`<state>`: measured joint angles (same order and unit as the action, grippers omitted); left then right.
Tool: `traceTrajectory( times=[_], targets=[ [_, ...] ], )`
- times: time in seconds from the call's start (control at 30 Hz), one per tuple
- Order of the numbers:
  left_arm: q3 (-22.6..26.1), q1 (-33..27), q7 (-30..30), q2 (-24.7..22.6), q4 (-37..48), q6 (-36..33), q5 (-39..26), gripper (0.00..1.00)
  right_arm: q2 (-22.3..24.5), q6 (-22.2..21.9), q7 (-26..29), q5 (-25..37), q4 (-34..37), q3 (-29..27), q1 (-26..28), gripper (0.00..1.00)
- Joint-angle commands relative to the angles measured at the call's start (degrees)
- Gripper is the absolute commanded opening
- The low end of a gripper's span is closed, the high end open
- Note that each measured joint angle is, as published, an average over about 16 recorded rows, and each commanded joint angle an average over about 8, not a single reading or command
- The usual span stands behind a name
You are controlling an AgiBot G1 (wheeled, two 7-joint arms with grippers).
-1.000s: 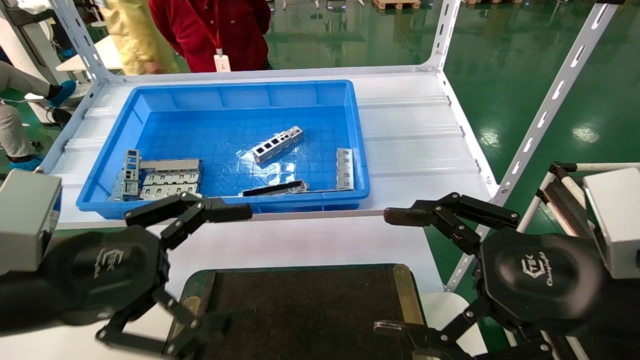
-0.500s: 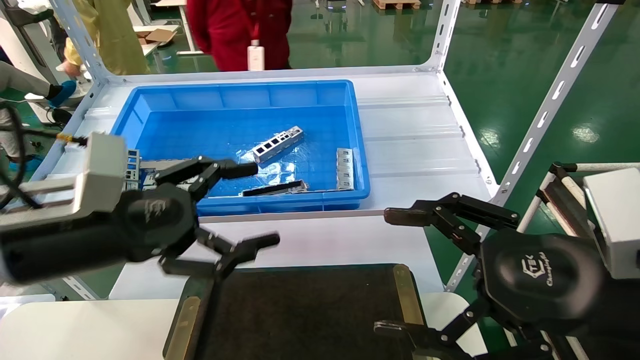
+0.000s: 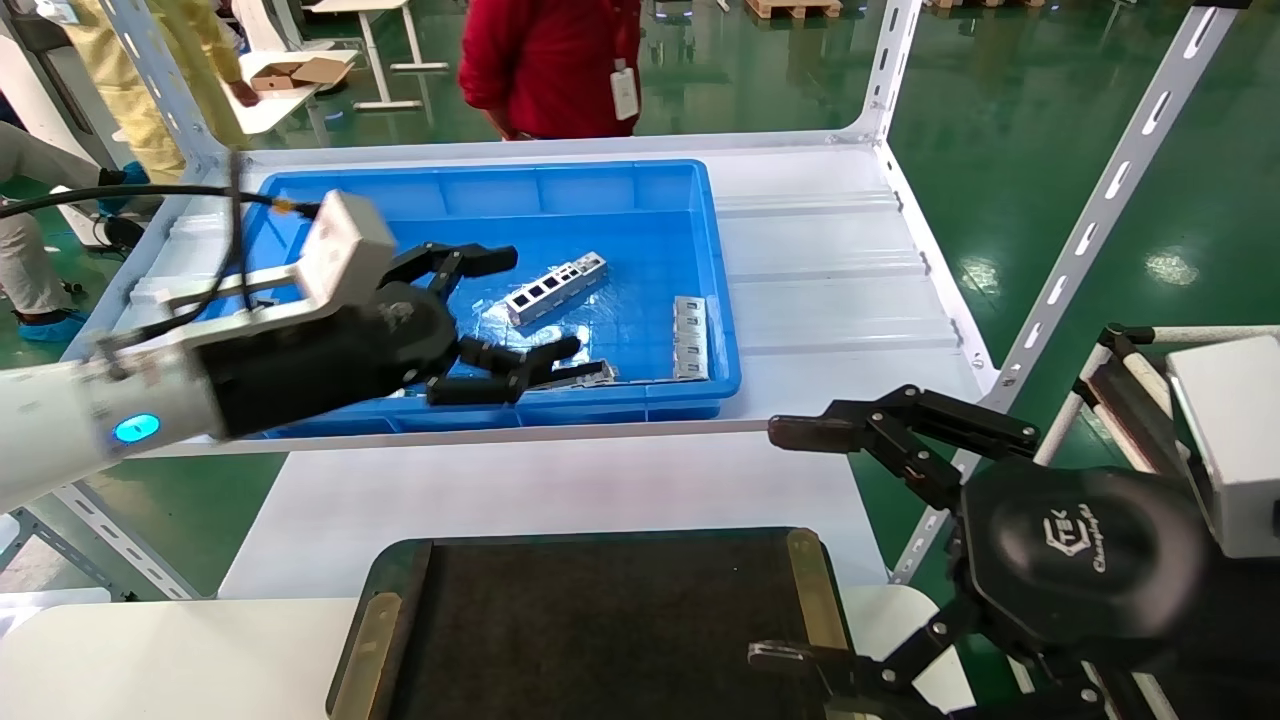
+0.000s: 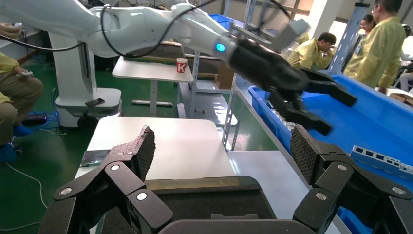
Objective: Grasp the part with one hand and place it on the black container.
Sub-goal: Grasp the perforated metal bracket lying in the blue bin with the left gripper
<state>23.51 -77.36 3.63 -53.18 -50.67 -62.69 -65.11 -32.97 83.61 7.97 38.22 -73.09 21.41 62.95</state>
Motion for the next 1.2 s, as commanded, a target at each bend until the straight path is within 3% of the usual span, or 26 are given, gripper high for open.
traceTrajectory(
  times=[0.03,0.6,1.07,1.13,1.2],
  targets=[
    [0.7,-1.5,-0.7,-1.9,2.8,2.0,-1.9,1.0,0.0,0.0,0.0,0.0,0.0,0.0,0.0,1.0],
    [1.4,-13.7,-13.2,-17.6,33.9,17.5,-6.9,1.0,0.0,0.0,0.0,0.0,0.0,0.0,0.0,1.0],
    [0.0,-16.4,-20.6,-23.2,45.9,25.4,-5.6,1.0,0.0,0.0,0.0,0.0,0.0,0.0,0.0,1.0],
    [0.0,-16.5,-21.0,-23.4,46.7,25.8,-5.5,0.87,0.0,0.0,0.0,0.0,0.0,0.0,0.0,1.0],
    [0.0,-16.6,-21.2,-23.6,47.3,26.1,-5.4,0.62,0.0,0.0,0.0,0.0,0.0,0.0,0.0,0.8]
  ],
)
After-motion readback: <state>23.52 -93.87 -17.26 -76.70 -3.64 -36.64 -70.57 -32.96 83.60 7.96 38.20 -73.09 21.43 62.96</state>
